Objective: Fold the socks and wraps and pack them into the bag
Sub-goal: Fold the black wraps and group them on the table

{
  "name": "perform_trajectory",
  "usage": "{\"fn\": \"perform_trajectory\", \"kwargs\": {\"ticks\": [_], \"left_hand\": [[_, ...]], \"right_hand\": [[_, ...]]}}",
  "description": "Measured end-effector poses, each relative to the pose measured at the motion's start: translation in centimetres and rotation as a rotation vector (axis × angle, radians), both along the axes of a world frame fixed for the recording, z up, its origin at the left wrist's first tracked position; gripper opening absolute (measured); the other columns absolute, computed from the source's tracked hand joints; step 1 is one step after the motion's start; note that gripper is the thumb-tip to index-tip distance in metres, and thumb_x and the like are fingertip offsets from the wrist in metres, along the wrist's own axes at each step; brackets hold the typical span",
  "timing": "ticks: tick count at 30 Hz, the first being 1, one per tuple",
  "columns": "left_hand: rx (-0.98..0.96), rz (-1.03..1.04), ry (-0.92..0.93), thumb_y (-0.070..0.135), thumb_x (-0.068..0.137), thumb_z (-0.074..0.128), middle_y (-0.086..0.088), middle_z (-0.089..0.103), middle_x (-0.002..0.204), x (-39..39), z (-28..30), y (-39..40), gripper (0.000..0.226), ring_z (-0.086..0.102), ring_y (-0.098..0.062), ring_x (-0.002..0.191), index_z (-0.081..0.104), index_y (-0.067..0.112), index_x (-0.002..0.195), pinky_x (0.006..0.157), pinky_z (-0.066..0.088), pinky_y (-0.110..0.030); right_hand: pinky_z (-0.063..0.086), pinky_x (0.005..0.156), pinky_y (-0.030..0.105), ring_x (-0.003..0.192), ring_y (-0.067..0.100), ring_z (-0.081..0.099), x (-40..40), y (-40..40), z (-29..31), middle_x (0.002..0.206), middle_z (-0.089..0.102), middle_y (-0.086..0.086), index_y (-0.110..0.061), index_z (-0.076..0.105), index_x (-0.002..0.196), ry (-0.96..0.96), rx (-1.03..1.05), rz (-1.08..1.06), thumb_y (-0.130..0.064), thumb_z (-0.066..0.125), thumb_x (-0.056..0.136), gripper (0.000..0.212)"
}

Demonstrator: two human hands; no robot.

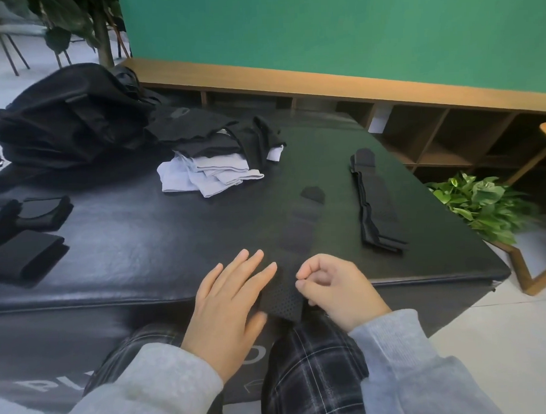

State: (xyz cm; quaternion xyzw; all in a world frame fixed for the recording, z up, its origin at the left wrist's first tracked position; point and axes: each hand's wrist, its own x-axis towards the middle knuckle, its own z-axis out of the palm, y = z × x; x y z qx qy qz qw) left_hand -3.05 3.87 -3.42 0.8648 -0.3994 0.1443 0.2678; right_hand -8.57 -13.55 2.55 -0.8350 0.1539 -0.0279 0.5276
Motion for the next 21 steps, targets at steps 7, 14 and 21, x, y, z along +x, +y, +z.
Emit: {"fn": "perform_trajectory", "kwargs": {"ticks": [7, 14, 21], "left_hand": [[-0.103, -0.049, -0.001, -0.007, 0.063, 0.071, 0.009, 0.051, 0.133, 0.4, -0.1, 0.2, 0.059, 0.03, -0.01, 0.135, 0.058, 0.031, 0.106, 0.112, 0.014, -0.031], [-0.165, -0.028, 0.128, -0.008, 0.071, 0.071, 0.013, 0.062, 0.118, 0.3, 0.0, 0.0, 0.058, 0.039, 0.0, 0.125, 0.049, 0.039, 0.097, 0.108, 0.017, -0.03], [-0.15, -0.008, 0.167, -0.003, 0.074, 0.072, 0.012, 0.065, 0.116, 0.4, 0.0, 0.2, 0.04, 0.05, -0.004, 0.119, 0.062, 0.029, 0.095, 0.108, 0.026, -0.029]], "right_hand": [[0.042, 0.061, 0.016, 0.055, 0.005, 0.055, 0.0, 0.4, 0.2, 0.056, 0.062, -0.008, -0.017, 0.06, 0.075, -0.072, -0.007, -0.028, -0.012, 0.056, 0.086, 0.013], [0.04, 0.086, 0.018, 0.103, 0.007, 0.049, 1.8, -0.6, -1.0, 0.1, 0.054, -0.021, -0.03, 0.057, 0.098, -0.181, -0.33, -0.122, -0.021, 0.056, 0.09, 0.012], [0.038, 0.094, 0.033, 0.115, 0.012, 0.042, 5.9, -0.7, -1.5, 0.107, 0.057, -0.018, -0.029, 0.06, 0.109, -0.081, -0.521, -0.063, -0.047, 0.048, 0.09, 0.028]]}}
